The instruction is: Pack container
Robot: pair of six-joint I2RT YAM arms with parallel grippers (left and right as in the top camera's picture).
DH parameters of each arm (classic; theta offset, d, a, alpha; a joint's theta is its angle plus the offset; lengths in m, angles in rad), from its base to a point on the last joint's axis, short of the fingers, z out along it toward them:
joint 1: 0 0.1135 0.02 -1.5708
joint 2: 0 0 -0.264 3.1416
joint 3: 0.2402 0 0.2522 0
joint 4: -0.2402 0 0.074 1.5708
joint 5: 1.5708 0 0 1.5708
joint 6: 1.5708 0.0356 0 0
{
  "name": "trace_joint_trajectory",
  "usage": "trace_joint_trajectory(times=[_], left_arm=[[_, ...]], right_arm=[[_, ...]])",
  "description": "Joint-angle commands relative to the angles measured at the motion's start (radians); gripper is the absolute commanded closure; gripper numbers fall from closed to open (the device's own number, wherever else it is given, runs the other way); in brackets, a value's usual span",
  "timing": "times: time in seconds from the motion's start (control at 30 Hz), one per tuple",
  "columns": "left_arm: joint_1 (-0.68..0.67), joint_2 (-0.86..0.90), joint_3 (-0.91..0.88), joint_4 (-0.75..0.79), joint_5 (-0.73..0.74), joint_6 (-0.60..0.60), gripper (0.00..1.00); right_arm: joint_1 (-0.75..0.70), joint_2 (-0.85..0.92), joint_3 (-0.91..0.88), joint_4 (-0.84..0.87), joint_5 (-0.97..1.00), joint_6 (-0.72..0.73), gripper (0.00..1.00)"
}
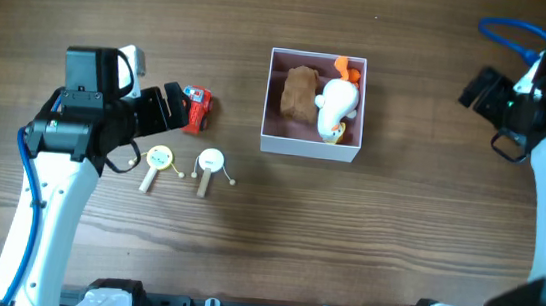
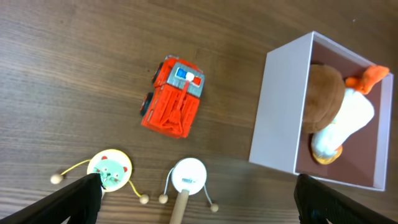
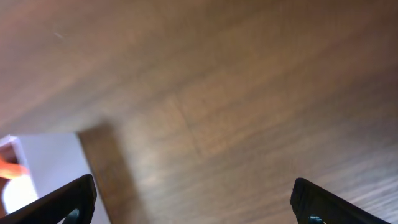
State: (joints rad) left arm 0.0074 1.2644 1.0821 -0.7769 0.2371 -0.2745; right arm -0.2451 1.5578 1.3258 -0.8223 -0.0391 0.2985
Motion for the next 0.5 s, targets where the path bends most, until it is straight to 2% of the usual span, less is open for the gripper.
trace_joint_trajectory(times=[0.0, 0.2, 0.27, 0.33, 0.47], left_arm=[[-0.006, 0.012, 0.021, 0.043, 0.027, -0.009, 0.00], [-0.007, 0.196, 0.138, -0.038, -0.074, 0.048, 0.01], [-0.021, 0.292, 0.217, -0.085, -0.093, 0.110, 0.02], [-0.044, 0.369, 0.273, -0.120, -0.143, 0.163, 0.07], [-0.104, 0.473, 0.293, -0.112, -0.180, 0.336, 0.12]], right_arm=[[-0.011, 0.093, -0.010, -0.005, -0.022, 0.016, 0.00], [-0.011, 0.163, -0.010, -0.010, -0.022, 0.017, 0.00], [-0.011, 0.165, -0.010, -0.009, -0.022, 0.017, 0.00], [-0.010, 0.165, -0.010, -0.008, -0.022, 0.016, 0.01], [-0.010, 0.165, -0.010, -0.004, -0.022, 0.017, 0.00]])
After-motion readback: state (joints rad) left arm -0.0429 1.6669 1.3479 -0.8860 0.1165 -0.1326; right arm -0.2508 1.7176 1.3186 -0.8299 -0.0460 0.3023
